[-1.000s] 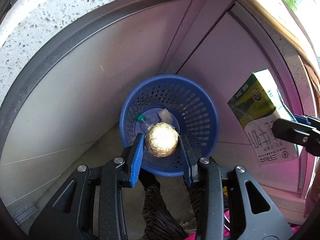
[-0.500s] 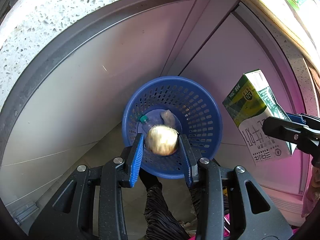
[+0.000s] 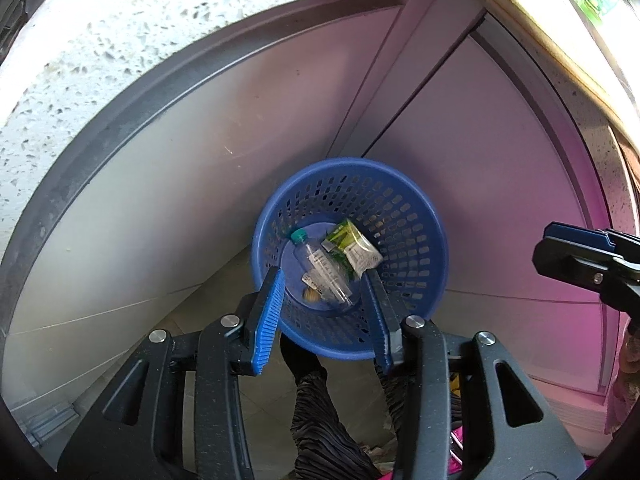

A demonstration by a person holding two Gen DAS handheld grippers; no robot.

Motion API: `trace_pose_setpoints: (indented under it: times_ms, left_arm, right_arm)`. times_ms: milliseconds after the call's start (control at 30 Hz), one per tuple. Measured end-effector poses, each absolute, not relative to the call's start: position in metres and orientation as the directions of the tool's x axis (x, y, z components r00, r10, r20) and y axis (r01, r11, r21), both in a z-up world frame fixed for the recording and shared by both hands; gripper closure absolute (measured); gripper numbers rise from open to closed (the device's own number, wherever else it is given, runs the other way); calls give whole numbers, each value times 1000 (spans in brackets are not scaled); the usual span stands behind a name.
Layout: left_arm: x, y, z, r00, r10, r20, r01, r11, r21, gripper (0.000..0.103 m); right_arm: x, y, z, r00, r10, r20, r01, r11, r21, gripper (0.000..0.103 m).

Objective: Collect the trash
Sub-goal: 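Open both tools to drop carton and foil ball into the wastebasket, then raise both tools back toward the toothpaste tube and yogurt cup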

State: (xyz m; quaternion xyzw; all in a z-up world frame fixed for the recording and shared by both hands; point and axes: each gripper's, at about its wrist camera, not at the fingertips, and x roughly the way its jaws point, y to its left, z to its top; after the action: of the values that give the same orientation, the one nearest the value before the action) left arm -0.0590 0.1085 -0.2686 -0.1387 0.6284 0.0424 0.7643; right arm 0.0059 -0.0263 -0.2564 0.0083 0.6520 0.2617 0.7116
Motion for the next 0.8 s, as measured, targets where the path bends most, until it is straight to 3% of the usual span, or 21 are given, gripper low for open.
trace_pose_setpoints:
  times_ms: [333, 567, 633, 800]
  left_arm:
    - [-53, 113, -249, 250, -111, -962, -246, 954, -174, 63]
    - [-38, 115, -212, 332, -101, -938, -235, 954, -186, 63]
    - [-30, 114, -200, 359, -97, -928, -229, 955, -188, 57]
    - [-8, 109, -169, 423, -93, -902, -209, 958, -196, 55]
  right_arm:
    - [5, -35, -231, 50, 406, -913, -379, 853, 359, 48]
    - [14, -52, -199, 100, 445, -890, -396, 838, 375, 42]
    - [18, -58, -187, 122, 456, -881, -401, 835, 376, 41]
    - [33, -74, -156, 181, 477, -860, -407, 832, 375, 40]
